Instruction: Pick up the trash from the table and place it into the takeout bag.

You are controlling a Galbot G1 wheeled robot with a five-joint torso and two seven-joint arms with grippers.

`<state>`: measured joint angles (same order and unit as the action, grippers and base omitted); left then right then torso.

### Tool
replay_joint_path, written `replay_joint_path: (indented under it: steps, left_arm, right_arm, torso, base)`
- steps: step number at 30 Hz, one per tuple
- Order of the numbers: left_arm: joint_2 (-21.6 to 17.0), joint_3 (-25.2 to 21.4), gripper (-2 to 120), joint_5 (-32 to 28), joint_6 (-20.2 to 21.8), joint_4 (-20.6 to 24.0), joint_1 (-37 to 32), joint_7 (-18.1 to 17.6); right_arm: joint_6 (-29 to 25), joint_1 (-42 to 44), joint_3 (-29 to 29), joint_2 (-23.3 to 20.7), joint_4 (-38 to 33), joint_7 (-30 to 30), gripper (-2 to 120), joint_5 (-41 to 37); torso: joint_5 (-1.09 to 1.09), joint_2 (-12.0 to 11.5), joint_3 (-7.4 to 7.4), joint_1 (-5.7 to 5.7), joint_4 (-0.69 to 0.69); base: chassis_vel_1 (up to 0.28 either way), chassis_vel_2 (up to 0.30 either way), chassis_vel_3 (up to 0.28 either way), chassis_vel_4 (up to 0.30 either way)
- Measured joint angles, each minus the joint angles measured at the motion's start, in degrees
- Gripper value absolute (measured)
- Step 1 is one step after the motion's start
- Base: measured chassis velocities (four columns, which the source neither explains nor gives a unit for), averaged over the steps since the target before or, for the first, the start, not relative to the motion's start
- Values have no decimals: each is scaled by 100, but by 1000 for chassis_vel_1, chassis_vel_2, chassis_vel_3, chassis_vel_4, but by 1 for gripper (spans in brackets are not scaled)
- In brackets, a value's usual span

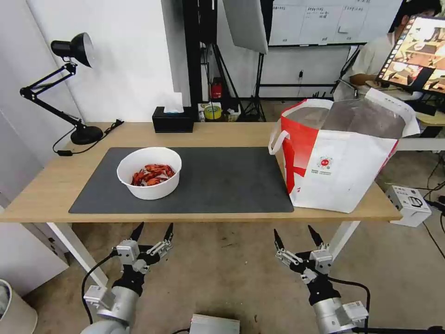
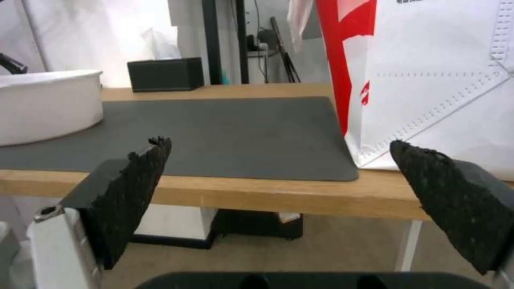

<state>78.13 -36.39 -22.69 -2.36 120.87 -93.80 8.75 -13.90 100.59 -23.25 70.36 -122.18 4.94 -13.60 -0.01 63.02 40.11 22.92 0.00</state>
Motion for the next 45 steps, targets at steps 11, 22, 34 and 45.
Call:
replay_joint_path:
  steps: [11,22,34,45]
  left_arm:
    - [-1644,-133,100,-725,331,-673,1310,-404]
    - [-3119,956,100,-1808,719,-2068,3503,-673]
    - [-3608,2748,100,-2259,1869,-3414,5700,-878]
    - [-4068,4151,100,-3475,3993,-3829,7410,-1353]
  right_arm:
    - [4,1,-4,0,-2,5,100,4]
    - [4,1,-6,0,-6,8,100,5]
    - [4,1,-6,0,-11,9,100,5]
    - [3,2,-6,0,-12,9,100,5]
  torso:
    - [-2,0,0,1,0]
    - [-1,0,0,1,0]
    - [0,0,1,1,0]
    - [1,0,0,1,0]
  base:
    - [0,0,0,0]
    - [0,0,0,0]
    - [0,0,0,0]
    - [0,0,0,0]
